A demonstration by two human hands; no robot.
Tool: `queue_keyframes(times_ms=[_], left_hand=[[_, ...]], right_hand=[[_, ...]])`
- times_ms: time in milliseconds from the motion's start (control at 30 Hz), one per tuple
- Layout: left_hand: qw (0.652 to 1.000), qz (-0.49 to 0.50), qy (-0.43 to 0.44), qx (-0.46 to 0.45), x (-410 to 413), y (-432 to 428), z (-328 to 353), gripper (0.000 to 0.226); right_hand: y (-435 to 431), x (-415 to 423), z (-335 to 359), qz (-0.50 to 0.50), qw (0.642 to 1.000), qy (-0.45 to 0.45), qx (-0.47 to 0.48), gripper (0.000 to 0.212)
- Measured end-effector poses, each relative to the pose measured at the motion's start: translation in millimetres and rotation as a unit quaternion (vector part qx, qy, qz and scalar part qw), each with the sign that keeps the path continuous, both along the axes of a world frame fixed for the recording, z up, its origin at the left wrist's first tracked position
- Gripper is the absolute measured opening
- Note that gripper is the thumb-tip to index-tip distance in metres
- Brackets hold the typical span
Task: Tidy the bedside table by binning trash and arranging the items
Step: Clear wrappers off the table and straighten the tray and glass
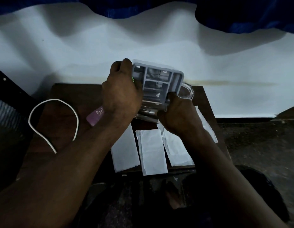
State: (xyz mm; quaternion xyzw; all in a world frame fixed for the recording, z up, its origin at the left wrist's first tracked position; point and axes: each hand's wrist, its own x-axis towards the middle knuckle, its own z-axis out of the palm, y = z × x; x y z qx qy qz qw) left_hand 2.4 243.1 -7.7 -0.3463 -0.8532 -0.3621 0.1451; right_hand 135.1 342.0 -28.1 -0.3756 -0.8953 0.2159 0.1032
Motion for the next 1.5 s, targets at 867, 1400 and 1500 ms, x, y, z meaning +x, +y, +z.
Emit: queue_keyframes(times_ms=[867, 1400, 1500], left_hand=[[0.997, 0.045, -0.061, 0.034, -12, 1, -6, 0.018], [0.953, 0.096, -0.274, 0.082, -38, 14, -30, 0.019], [0.952, 0.087, -0.281, 0.087, -38, 19, -33, 0.019]], right_hand=[[-1, -3, 14, -0.131, 0.969, 0.205, -0.033, 0.015], [6, -2, 8, -0.174, 0.924, 0.235, -0.244, 0.024], [4, -2, 5, -0.153, 0.94, 0.214, -0.218, 0.01]])
